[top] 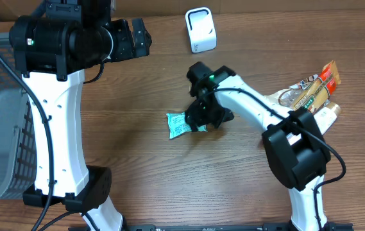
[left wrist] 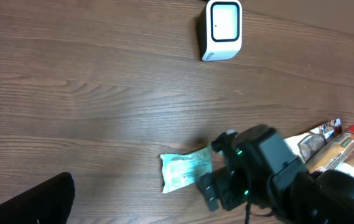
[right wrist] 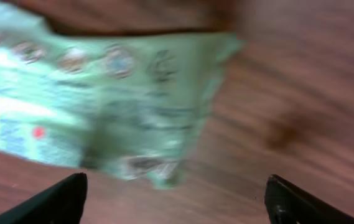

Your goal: Scan the item barcode

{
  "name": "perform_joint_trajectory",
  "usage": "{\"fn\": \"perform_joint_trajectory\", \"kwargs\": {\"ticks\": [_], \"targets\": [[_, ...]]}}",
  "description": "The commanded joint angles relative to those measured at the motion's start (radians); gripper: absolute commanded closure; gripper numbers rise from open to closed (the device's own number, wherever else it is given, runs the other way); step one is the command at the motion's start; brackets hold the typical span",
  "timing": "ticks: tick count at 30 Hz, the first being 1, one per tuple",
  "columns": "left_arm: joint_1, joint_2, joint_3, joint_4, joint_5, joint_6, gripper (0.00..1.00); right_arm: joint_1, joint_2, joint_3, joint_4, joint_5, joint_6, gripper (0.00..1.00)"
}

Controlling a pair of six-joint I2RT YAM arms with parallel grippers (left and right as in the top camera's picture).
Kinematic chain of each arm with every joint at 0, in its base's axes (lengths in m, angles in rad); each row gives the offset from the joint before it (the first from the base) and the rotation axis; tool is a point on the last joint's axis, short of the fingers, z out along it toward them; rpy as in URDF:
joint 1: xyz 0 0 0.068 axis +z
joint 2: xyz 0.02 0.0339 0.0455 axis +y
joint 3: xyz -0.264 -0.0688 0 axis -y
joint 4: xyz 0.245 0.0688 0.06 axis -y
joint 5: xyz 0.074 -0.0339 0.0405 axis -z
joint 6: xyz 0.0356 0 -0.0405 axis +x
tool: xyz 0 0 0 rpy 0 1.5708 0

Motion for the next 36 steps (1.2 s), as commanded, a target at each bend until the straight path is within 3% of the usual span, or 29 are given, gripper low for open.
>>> {"fn": "perform_joint_trajectory", "kwargs": {"ticks": [1,3,6,7,16,23,34,36], "targets": [[-0.002,0.008,0.006,0.004,-0.007,0.015,0.00,-0.047,-0.043,0.016,-0.008,0.024,-0.028,0.17],[-0.002,0.008,0.006,0.004,-0.007,0.016,0.00,-0.069,-0.043,0.016,-0.013,-0.024,-0.028,0.36],[-0.002,0.008,0.006,0.004,-0.007,0.015,0.00,-0.083,-0.043,0.016,-0.005,-0.141,-0.028,0.77],[-0.002,0.008,0.006,0.004,-0.007,0.015,0.00,-0.083,-0.043,0.016,-0.001,-0.170,-0.028,0.81],[-0.002,0.008,0.006,0.004,-0.007,0.015,0.01,-0.064,-0.043,0.017,0.032,-0.230,-0.020,0.89],[-0.002,0.008,0.006,0.004,-0.007,0.016,0.00,-0.062,-0.043,-0.017,0.104,-0.184,0.081,0.93],[-0.002,0.008,0.006,0.004,-0.007,0.016,0.00,-0.034,-0.043,-0.078,0.176,-0.173,0.117,0.94],[-0.002,0.008,0.006,0.004,-0.007,0.015,0.00,-0.033,-0.043,-0.078,0.179,-0.169,0.117,0.89]]}}
